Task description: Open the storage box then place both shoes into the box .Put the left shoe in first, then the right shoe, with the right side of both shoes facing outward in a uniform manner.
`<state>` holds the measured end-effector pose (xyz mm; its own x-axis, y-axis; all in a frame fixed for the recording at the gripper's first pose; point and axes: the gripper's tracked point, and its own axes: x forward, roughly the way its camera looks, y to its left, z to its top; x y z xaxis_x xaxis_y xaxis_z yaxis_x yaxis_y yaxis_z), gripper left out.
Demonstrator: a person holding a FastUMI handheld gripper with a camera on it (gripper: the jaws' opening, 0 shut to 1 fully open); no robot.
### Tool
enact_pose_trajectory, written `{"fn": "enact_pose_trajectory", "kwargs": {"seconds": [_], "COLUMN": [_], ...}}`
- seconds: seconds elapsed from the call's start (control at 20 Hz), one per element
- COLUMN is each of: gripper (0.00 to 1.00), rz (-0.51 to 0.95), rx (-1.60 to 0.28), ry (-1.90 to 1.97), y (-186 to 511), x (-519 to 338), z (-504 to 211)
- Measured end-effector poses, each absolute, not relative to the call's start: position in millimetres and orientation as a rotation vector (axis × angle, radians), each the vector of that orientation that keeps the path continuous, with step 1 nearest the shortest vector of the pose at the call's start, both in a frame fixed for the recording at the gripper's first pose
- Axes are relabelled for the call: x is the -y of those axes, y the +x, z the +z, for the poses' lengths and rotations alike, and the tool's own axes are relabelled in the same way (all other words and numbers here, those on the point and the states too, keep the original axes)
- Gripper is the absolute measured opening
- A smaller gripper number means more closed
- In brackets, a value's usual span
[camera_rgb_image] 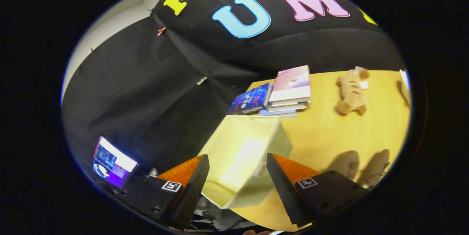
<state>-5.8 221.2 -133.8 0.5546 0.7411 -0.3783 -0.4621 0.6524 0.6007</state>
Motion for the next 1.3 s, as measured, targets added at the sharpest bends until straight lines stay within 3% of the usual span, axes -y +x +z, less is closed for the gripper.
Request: {"fn": "enact_pose_trajectory", "kwargs": {"seconds": [0.3,0.75,1.1,1.15,1.25,1.3], "gripper": [0.98,0.96,0.72,0.65,0.39,0.33], "rz": [0.553,0.38,0.275,0.257,0.222,0.191], "rx": [-0.784,-0.936,-1.035,-1.044,-1.047,-1.044], "ry": [0.282,0.114,0.112,0.111,0.132,0.145], "y": [-24.8,-13.7,2.5,4.2,7.8,9.0], "x": [-145.0,-103.8,-100.9,-98.4,-94.7,-88.4], "z": [-209.3,-319.3,-374.9,-379.3,-381.0,-381.1]}}
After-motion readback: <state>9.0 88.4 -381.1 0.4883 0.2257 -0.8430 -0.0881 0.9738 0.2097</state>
